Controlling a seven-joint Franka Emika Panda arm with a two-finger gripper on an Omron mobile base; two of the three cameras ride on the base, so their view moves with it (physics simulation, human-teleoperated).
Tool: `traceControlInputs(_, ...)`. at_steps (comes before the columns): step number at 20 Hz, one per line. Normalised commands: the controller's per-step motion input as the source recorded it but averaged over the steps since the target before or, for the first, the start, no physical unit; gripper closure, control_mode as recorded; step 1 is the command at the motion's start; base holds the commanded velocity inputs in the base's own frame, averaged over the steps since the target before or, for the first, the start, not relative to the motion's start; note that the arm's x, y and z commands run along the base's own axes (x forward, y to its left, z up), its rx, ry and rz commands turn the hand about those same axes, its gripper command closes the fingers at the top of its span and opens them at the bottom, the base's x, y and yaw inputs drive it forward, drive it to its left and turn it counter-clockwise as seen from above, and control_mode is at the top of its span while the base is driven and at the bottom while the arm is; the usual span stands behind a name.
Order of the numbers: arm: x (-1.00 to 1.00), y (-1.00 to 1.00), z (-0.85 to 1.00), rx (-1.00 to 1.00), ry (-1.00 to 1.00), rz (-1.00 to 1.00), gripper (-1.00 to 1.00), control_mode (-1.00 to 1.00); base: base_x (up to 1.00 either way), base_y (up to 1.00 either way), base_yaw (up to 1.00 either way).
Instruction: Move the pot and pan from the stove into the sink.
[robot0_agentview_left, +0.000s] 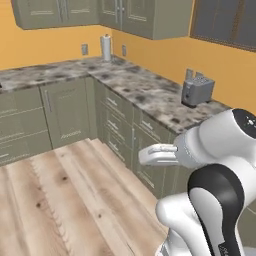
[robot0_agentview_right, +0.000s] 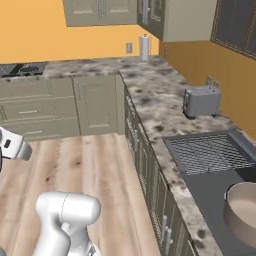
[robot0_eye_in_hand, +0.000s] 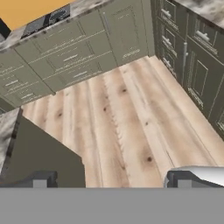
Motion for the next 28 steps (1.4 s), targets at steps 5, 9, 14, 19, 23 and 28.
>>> traceControlInputs(5,0.00,0.00,0.00,0.00,0.00,0.00,-1.00,1.00,-0.12,0.02,0.07)
traceControlInputs(9,0.00,0.00,0.00,0.00,0.00,0.00,-1.00,1.00,0.59,0.29,-0.02)
traceControlInputs(14,0.00,0.00,0.00,0.00,0.00,0.00,-1.00,1.00,0.81,0.37,-0.01)
traceControlInputs(19,0.00,0.00,0.00,0.00,0.00,0.00,-1.00,1.00,0.89,0.47,0.00)
traceControlInputs(23,0.00,0.00,0.00,0.00,0.00,0.00,-1.00,1.00,0.89,0.50,0.00)
traceControlInputs(28,0.00,0.00,0.00,0.00,0.00,0.00,-1.00,1.00,0.85,0.50,0.00)
